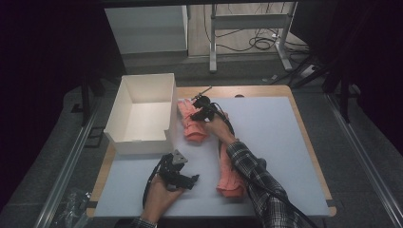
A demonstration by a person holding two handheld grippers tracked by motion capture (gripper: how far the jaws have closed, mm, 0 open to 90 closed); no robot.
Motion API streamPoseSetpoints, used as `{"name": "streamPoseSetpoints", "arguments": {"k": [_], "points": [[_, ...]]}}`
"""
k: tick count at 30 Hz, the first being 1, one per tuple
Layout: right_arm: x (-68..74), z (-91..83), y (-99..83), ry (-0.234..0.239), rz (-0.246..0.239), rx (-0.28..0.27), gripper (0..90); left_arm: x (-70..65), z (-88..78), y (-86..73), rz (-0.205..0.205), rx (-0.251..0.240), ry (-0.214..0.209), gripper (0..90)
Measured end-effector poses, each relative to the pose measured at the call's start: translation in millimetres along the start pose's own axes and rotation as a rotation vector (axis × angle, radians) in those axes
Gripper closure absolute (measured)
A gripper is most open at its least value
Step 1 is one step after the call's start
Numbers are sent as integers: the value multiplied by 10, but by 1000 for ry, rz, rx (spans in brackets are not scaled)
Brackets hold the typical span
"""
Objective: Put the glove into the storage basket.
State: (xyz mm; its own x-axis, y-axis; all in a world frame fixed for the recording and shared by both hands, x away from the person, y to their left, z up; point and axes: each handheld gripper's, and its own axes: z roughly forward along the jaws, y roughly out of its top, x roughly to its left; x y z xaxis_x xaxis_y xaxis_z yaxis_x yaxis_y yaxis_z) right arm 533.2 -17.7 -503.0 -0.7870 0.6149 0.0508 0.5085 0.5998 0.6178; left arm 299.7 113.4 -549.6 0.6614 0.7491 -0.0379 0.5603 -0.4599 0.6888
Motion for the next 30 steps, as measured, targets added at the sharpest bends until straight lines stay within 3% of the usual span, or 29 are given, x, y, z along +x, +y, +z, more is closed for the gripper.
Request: {"name": "streamPoseSetpoints", "arguments": {"k": [12, 18, 30], "points": [[2, -312, 12, 25, 26, -33, 858, 0, -1, -1, -1, 0, 0, 3], [36, -580, 37, 66, 37, -81, 856, 1, -2, -1, 2, 2, 1, 3], [138, -986, -70, 94, 48, -104, 852, 1, -2, -1, 1, 1, 2, 2]]}}
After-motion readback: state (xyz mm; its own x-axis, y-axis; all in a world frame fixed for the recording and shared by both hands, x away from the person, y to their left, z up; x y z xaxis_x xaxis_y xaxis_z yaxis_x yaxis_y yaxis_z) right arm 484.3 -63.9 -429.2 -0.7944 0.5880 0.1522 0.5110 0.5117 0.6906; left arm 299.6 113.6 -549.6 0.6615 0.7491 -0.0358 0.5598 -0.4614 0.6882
